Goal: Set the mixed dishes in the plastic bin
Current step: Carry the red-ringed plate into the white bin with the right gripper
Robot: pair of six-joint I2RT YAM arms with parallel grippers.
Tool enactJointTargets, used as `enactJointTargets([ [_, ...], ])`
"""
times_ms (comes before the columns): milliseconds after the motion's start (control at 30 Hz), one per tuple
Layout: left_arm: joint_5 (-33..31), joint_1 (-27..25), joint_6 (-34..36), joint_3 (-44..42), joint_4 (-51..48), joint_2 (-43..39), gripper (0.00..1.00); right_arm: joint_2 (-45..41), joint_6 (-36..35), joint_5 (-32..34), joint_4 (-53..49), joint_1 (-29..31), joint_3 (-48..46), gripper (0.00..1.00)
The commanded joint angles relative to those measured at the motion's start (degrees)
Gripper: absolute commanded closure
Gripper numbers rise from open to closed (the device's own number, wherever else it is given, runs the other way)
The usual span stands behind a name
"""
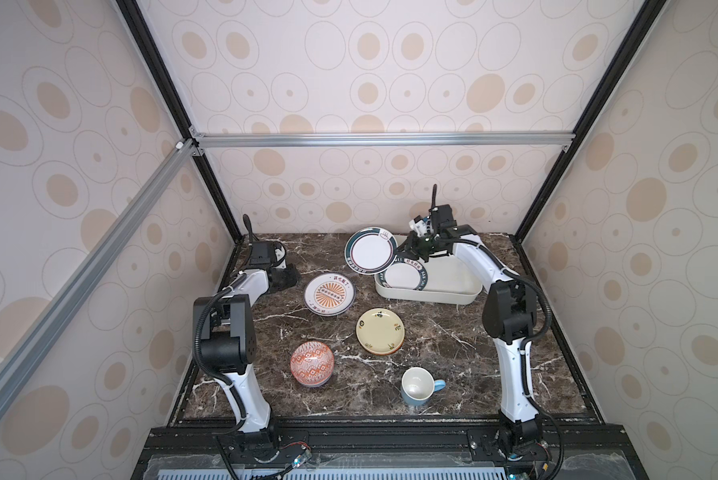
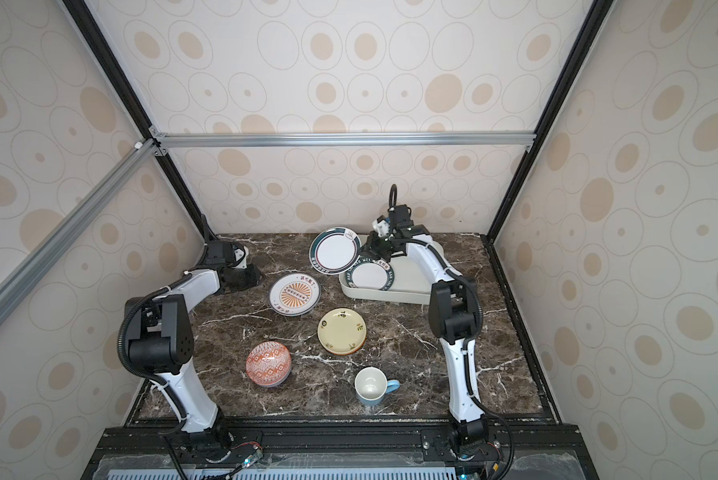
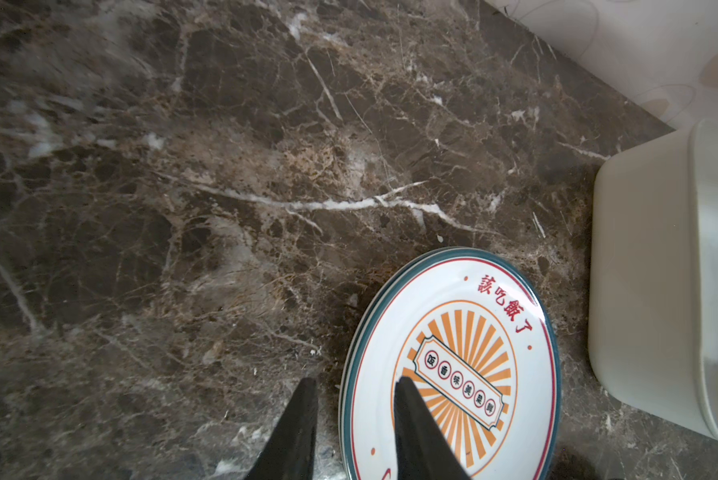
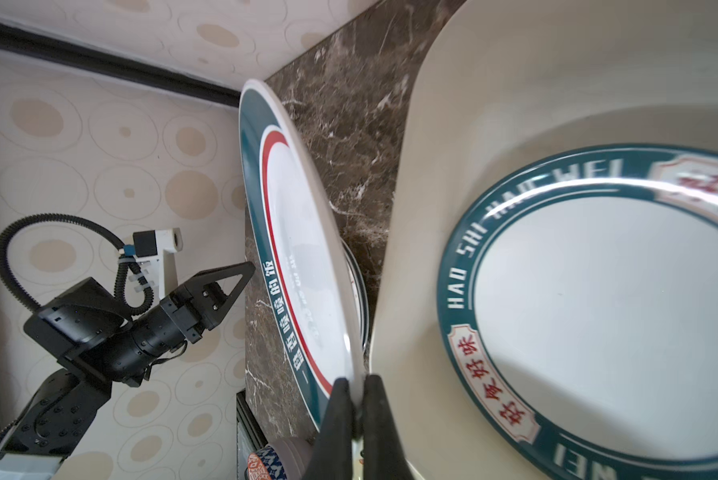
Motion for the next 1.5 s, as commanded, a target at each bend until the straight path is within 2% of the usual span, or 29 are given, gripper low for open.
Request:
enactJointTargets([
  [0, 0.48, 0.43, -0.85, 2.67, -0.88, -1.25, 0.67, -5.17, -2.14, -0.51, 1.76, -3.14, -3.36, 1.00],
  [300, 2.59, -0.28, -2.54, 4.02, -0.87, -1.26, 0.66, -11.68, -4.55, 0.05, 2.59, -9.54, -14.59, 1.00],
  [467, 3.74, -3.14, -2.23, 6.76, -2.28, -1.83, 0.66, -12.09, -5.29, -0.11, 3.53, -10.02, -19.17, 1.00],
  [567, 6.65, -6.01, -1.76, 9.18, -3.09, -2.54, 0.65, -11.52, -4.96, 0.09, 5.02, -9.95, -21.33, 1.00],
  [767, 7.43, -12.25, -0.87, 16.35, -6.57, -2.98, 0.64, -9.29, -4.47, -0.08, 6.63, -10.00, -22.71, 1.00],
  [933, 8.08, -14.91, -1.70, 18.66, -7.18, -4.11, 0.63, -7.08, -3.70, -0.20, 8.21, -10.00, -22.98, 1.00],
  [1467, 6.34, -15.85, -0.83, 14.93, -8.11, -6.33, 0.63, -2.52, -3.21, 0.22, 8.85, -8.05, -23.11, 1.00],
])
